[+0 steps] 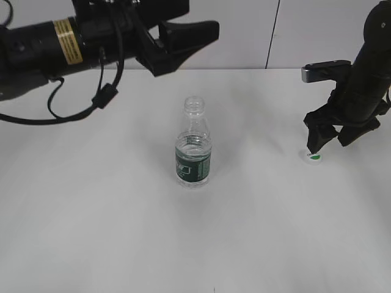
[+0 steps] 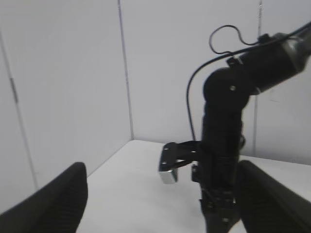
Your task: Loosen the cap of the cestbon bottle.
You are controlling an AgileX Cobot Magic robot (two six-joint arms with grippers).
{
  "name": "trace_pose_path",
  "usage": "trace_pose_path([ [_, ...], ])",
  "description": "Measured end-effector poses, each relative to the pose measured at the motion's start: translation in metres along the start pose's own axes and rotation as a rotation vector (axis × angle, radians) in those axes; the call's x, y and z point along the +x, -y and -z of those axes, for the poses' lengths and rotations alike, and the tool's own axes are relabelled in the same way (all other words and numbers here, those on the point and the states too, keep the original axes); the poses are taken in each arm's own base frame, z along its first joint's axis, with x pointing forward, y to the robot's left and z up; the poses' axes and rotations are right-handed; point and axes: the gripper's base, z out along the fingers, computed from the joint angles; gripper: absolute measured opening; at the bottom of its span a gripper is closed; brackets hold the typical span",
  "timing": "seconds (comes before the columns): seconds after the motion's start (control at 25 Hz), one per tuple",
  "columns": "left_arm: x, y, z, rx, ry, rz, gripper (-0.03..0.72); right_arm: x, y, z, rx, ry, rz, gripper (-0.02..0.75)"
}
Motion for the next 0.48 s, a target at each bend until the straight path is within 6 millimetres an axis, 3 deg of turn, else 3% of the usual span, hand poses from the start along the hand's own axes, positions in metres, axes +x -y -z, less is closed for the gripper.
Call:
trace_pose_path([
  [0.24,-0.039,-0.021,0.026,-0.416,-0.101,0.102,0.564,0.001,-0.001,0.000,-0.007,-0.006,-0.007,0.564],
  [0.48,-0.052,-0.039,0.067,-0.710,-0.240,0.186,0.561,0.001,-0.004,0.000,-0.040,-0.009,-0.044,0.564],
])
